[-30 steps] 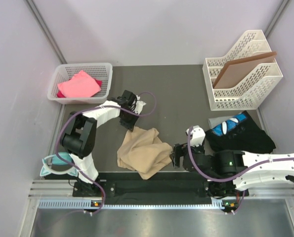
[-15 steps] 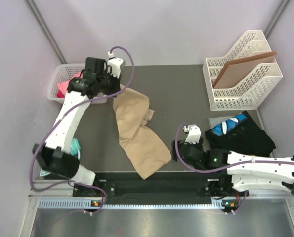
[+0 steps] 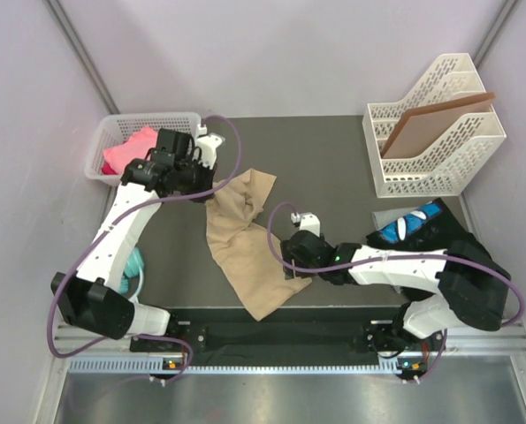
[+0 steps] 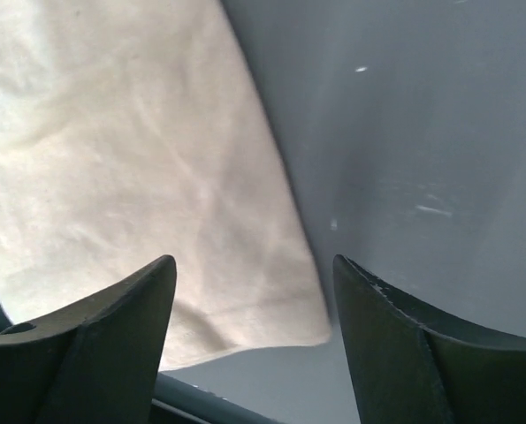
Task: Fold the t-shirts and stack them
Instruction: Flatten out the tshirt
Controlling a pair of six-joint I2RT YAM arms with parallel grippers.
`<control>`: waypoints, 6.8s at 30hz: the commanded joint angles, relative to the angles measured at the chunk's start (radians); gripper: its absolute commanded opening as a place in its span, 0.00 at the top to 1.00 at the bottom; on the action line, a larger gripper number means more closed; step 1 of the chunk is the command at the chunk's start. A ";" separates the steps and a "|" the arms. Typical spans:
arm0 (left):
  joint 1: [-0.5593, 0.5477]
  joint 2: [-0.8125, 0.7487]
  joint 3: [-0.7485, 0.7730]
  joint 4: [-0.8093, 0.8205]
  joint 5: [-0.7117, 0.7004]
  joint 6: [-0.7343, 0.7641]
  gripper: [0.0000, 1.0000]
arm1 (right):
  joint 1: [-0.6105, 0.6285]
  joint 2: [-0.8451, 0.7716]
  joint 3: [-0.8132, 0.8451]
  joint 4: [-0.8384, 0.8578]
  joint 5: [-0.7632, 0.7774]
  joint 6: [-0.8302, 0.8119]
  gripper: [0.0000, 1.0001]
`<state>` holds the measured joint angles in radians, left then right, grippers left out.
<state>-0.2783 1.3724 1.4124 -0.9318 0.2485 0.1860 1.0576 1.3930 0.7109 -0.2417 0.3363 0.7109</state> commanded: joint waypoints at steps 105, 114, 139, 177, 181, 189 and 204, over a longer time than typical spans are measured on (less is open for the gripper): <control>0.008 0.276 0.756 0.119 -0.551 0.230 1.00 | -0.734 -0.138 0.926 -0.603 -0.083 -0.369 1.00; 0.007 0.071 0.590 0.117 -0.483 0.227 1.00 | -0.734 -0.201 0.925 -0.623 -0.132 -0.361 1.00; 0.007 -0.458 -0.120 -0.509 0.029 0.497 0.50 | -0.722 -0.807 0.242 -0.946 -0.439 -0.249 0.46; 0.237 0.384 -0.079 0.287 -0.155 0.144 0.61 | -0.823 0.155 0.346 -0.331 -0.281 -0.251 0.31; 0.245 0.410 -0.078 0.291 -0.147 0.145 0.60 | -0.823 0.215 0.334 -0.295 -0.293 -0.245 0.34; 0.246 0.470 -0.053 0.292 -0.153 0.145 0.55 | -0.823 0.288 0.317 -0.260 -0.293 -0.248 0.36; 0.271 0.637 0.050 0.312 -0.187 0.122 0.51 | -0.823 0.314 0.306 -0.225 -0.313 -0.249 0.39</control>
<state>-0.0154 1.9671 1.4445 -0.6434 0.0658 0.3244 0.2455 1.6901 1.0206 -0.5117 0.0399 0.4713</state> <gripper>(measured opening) 0.484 0.617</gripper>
